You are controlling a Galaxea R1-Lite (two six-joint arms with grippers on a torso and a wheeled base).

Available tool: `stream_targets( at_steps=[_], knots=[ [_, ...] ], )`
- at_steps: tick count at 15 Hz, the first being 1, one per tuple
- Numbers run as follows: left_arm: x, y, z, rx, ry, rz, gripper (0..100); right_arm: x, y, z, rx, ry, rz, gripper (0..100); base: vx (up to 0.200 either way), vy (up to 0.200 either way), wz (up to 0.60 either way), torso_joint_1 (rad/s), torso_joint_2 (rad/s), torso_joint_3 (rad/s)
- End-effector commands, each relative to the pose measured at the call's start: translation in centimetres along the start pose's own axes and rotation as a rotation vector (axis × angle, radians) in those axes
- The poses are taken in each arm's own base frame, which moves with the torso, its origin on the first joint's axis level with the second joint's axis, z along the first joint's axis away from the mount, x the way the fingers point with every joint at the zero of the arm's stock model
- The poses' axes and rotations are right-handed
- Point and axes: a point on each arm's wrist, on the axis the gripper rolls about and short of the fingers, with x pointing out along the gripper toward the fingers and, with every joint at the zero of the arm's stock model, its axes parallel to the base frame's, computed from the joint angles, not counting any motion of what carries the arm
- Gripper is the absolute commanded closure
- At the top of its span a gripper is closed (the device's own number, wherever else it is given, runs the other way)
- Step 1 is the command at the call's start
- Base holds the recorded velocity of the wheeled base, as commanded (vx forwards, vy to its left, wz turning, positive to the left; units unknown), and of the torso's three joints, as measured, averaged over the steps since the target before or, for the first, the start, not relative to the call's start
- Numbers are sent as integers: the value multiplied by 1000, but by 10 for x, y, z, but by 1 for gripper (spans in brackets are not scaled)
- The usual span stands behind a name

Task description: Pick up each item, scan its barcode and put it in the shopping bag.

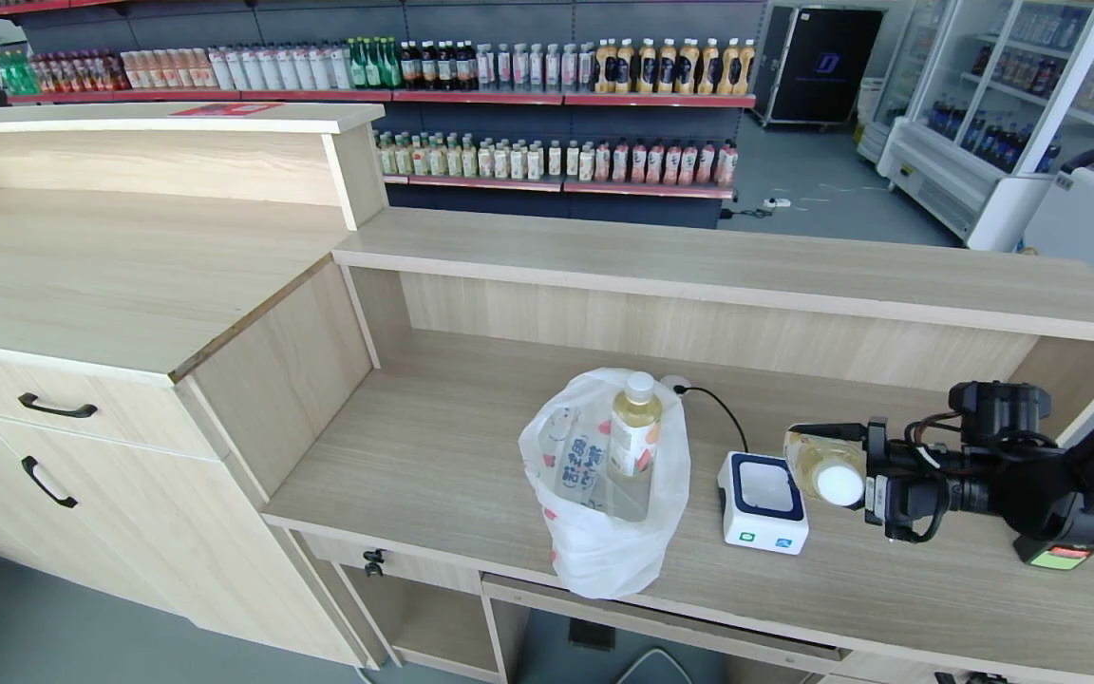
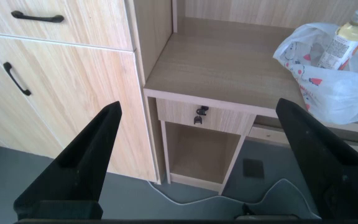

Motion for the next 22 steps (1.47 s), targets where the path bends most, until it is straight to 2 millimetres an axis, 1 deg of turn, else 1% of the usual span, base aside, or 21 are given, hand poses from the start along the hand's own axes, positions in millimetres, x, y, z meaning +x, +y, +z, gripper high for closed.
stream_targets(
  at_steps=[1, 3, 8, 11, 14, 18, 22],
  knots=[
    [0, 0, 0, 0, 0, 0, 0, 3, 3, -1, 3, -6, 5, 100, 0, 0, 0, 0, 0, 0],
    [0, 0, 0, 0, 0, 0, 0, 6, 5, -2, 9, -11, 10, 100, 0, 0, 0, 0, 0, 0],
    [0, 0, 0, 0, 0, 0, 0, 14, 3, -3, -23, -21, -8, 100, 0, 0, 0, 0, 0, 0],
    [0, 0, 0, 0, 0, 0, 0, 17, 7, -6, -13, -25, -1, 100, 0, 0, 0, 0, 0, 0],
    [0, 0, 0, 0, 0, 0, 0, 22, 5, -9, -26, -31, -5, 100, 0, 0, 0, 0, 0, 0],
    [0, 0, 0, 0, 0, 0, 0, 26, 9, -11, -16, -36, 2, 100, 0, 0, 0, 0, 0, 0],
    [0, 0, 0, 0, 0, 0, 0, 35, 6, -10, -7, -57, 1, 100, 0, 0, 0, 0, 0, 0]
  ],
)
